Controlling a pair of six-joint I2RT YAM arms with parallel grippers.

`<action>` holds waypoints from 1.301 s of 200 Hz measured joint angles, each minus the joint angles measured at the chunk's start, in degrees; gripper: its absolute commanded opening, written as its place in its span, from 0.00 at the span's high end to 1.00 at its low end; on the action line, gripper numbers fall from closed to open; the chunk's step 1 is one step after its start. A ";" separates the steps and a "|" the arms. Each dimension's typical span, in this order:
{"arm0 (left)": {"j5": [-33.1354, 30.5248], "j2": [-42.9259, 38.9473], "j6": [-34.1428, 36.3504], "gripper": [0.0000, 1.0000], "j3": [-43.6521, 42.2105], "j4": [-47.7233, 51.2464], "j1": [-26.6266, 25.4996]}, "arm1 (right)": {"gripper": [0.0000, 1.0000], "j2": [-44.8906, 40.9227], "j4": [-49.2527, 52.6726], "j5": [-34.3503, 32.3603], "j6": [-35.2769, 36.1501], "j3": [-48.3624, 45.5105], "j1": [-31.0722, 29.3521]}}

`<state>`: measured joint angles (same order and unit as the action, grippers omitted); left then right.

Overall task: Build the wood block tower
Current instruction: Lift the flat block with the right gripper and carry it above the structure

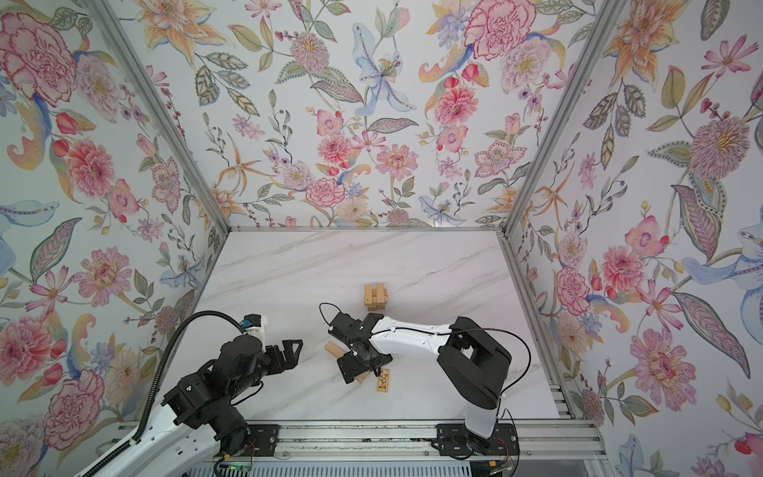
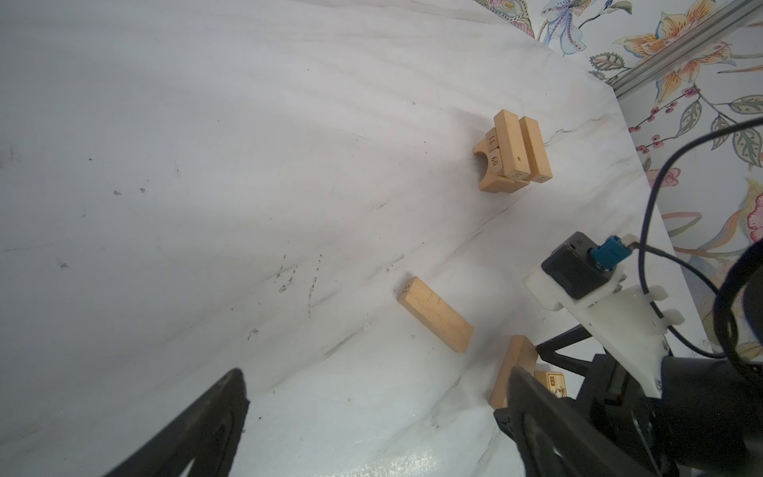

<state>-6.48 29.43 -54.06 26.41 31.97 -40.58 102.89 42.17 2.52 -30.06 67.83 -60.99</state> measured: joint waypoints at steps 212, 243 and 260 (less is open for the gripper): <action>-1.40 0.50 -0.90 0.01 0.00 -0.24 0.00 | 0.01 -0.61 3.08 -3.58 14.14 1.01 -0.76; -1.49 0.57 -0.90 0.01 0.00 -0.31 0.00 | 0.01 -0.61 2.38 -2.97 16.83 -0.20 -0.07; -1.51 0.81 -0.90 0.01 0.00 -0.76 0.00 | 0.01 -0.61 1.86 -2.71 17.86 -1.22 0.48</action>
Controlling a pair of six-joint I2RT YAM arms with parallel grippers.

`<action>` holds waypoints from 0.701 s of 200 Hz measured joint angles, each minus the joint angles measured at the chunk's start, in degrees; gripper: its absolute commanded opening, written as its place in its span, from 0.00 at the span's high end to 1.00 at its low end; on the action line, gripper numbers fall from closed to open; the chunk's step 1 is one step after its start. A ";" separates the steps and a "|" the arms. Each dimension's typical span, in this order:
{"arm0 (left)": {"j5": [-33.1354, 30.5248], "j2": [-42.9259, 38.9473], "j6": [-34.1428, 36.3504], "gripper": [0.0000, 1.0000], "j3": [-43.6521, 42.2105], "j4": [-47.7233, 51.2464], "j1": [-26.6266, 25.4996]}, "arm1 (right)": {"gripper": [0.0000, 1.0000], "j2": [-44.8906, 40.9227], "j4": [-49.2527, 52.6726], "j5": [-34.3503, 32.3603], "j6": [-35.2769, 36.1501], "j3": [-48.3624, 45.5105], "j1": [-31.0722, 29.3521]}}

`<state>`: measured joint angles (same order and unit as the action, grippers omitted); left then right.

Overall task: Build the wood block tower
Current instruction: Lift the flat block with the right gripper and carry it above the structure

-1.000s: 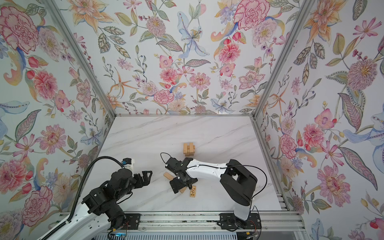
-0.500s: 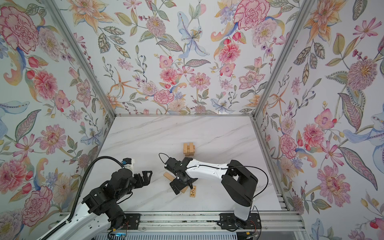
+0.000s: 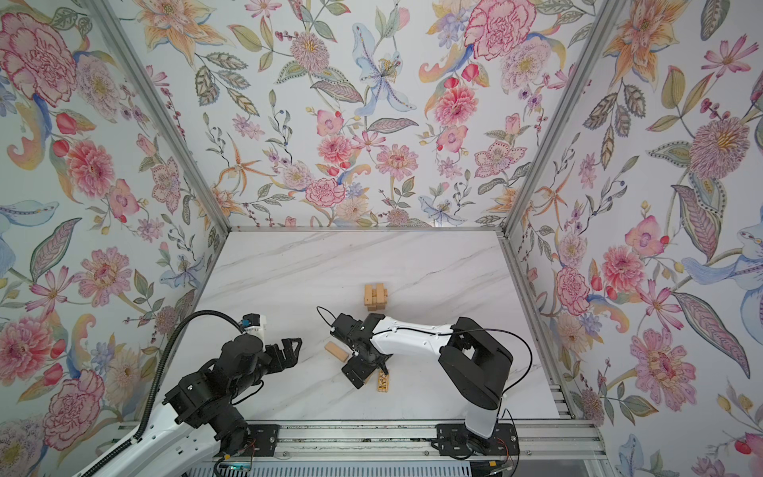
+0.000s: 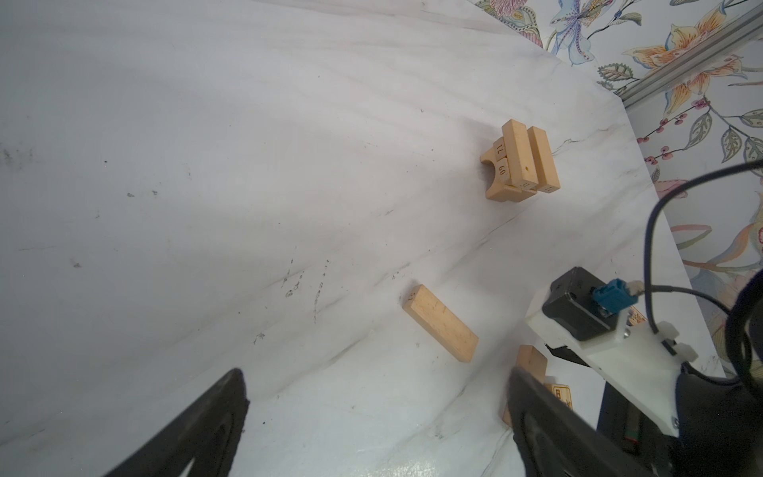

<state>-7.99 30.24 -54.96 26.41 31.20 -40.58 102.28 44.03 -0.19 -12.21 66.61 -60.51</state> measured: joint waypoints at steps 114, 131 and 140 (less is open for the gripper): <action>-1.27 2.19 0.00 0.01 0.00 -0.52 0.00 | 0.03 1.99 -1.68 1.25 3.65 -0.90 0.46; -1.42 2.14 0.00 0.01 0.00 -0.50 0.00 | 0.04 2.21 -1.68 1.25 3.96 -0.63 0.57; -1.49 2.03 0.00 0.01 0.00 -0.50 0.00 | 0.04 2.29 -1.66 1.25 4.11 -0.52 0.61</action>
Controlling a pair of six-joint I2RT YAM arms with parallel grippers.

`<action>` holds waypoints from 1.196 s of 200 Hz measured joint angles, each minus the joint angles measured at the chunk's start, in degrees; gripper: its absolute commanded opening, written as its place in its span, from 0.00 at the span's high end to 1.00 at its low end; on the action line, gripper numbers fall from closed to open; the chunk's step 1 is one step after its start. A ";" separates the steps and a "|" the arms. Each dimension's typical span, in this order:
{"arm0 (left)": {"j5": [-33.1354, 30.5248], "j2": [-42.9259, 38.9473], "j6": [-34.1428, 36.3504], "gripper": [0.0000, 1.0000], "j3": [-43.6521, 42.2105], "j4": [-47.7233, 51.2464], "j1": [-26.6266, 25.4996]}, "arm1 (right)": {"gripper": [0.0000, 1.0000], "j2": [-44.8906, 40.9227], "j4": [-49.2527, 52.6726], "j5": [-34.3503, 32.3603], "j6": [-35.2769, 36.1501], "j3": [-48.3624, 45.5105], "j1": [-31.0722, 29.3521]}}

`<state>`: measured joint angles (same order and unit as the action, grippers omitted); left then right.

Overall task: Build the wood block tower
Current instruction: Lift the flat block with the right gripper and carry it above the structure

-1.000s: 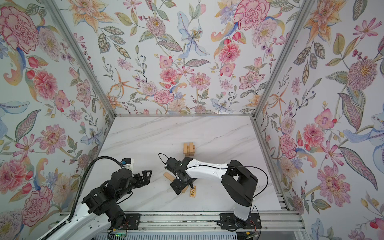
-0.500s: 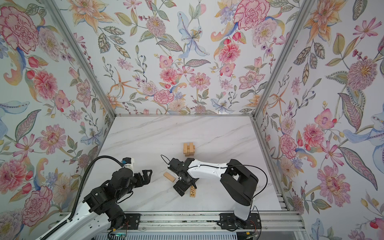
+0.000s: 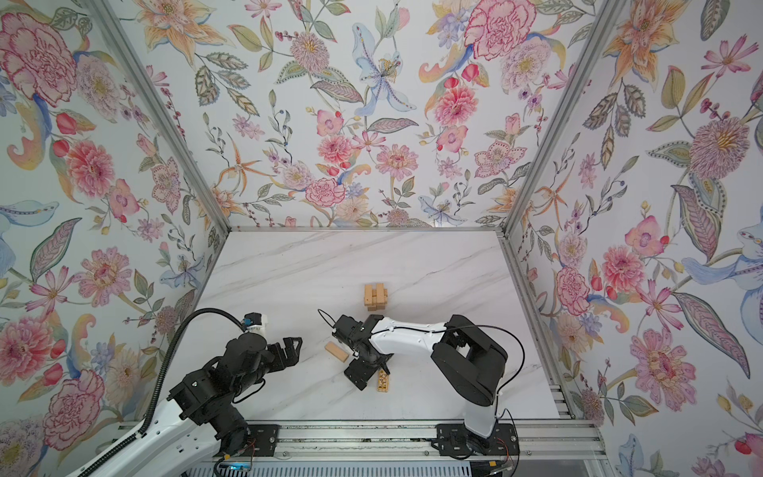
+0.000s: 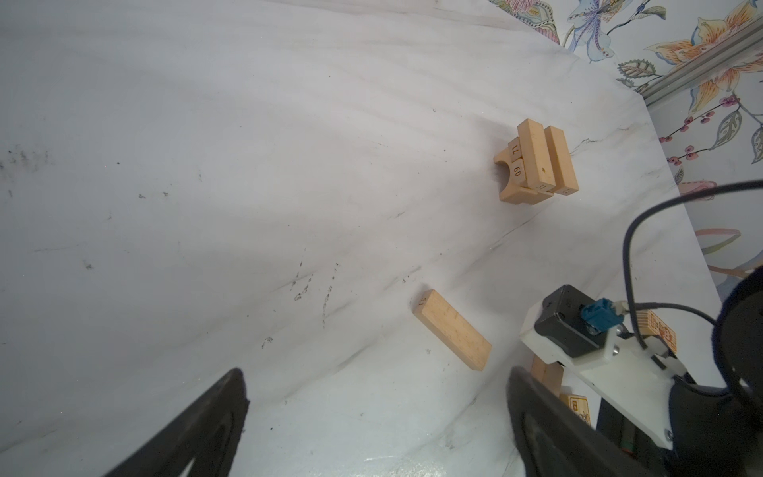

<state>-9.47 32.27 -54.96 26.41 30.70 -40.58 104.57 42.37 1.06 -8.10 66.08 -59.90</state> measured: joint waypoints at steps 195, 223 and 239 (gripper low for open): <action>-1.16 11.23 7.85 0.01 7.50 -3.34 3.58 | 0.49 -3.17 10.97 -2.05 -10.86 20.83 10.80; 0.33 14.99 11.17 0.01 9.60 -5.22 6.93 | 0.49 -0.13 13.09 -4.37 -14.25 28.74 14.88; 1.42 17.16 12.94 0.01 11.06 -6.21 8.44 | 0.49 3.10 14.29 -5.25 -15.65 32.94 16.79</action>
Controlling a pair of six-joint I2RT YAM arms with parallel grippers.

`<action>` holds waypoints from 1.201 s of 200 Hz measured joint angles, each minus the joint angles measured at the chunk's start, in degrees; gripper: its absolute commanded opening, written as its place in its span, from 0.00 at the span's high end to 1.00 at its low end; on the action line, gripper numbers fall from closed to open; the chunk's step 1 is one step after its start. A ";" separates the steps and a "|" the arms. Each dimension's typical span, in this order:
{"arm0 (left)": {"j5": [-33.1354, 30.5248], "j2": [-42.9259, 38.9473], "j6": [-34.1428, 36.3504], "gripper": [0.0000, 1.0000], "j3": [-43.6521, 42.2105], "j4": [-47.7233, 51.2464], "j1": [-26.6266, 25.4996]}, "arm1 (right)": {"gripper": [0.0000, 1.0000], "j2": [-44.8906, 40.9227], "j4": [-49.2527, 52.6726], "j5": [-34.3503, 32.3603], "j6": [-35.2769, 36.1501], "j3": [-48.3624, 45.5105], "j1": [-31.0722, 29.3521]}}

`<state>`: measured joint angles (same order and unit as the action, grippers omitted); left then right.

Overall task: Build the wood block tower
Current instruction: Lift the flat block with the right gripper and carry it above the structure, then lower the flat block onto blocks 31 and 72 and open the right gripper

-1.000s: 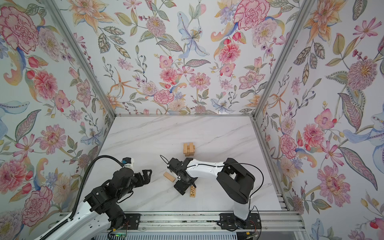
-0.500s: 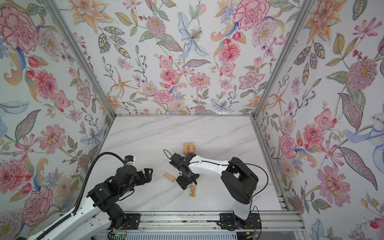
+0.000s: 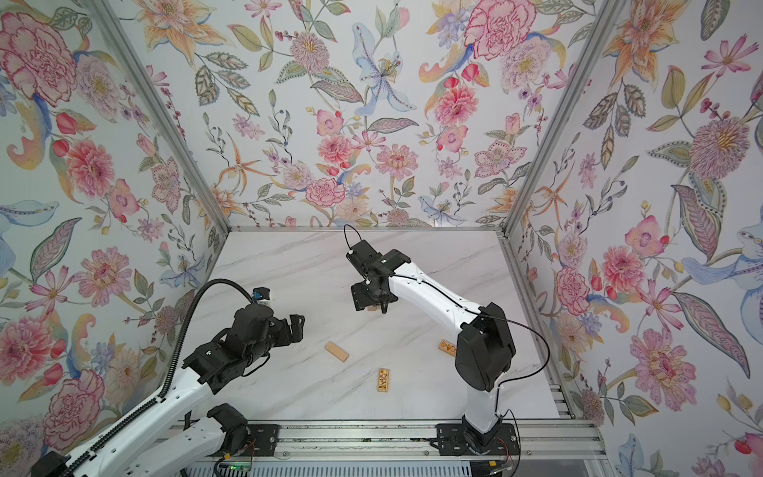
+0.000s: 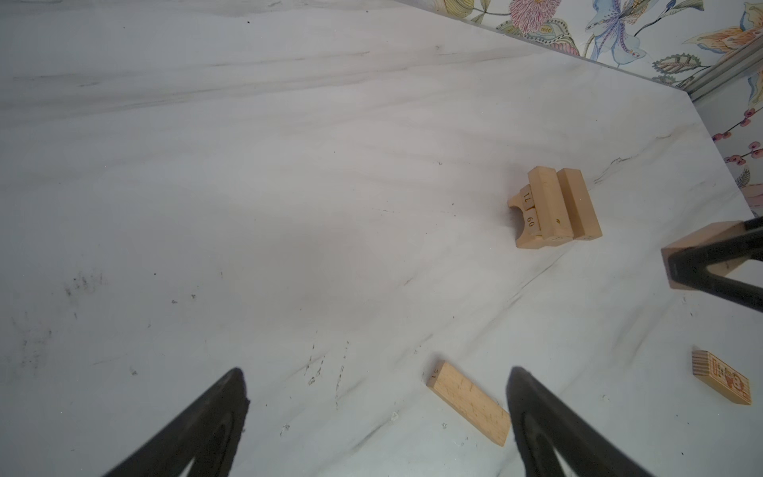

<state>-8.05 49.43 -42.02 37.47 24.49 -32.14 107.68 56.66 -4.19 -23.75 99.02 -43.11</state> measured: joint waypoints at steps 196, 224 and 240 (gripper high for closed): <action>7.50 10.93 7.82 0.01 4.98 -6.38 7.54 | 0.47 20.74 5.68 0.35 -3.58 19.80 7.34; 7.87 11.74 8.24 0.01 5.44 -6.43 7.98 | 0.47 21.49 5.81 0.70 -3.76 20.17 8.09; 7.89 11.87 8.26 0.01 5.57 -6.60 8.28 | 0.47 21.73 5.81 0.74 -3.76 21.00 8.15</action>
<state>-0.16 61.30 -33.76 43.05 17.89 -23.86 129.40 62.48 -3.44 -27.51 120.03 -34.96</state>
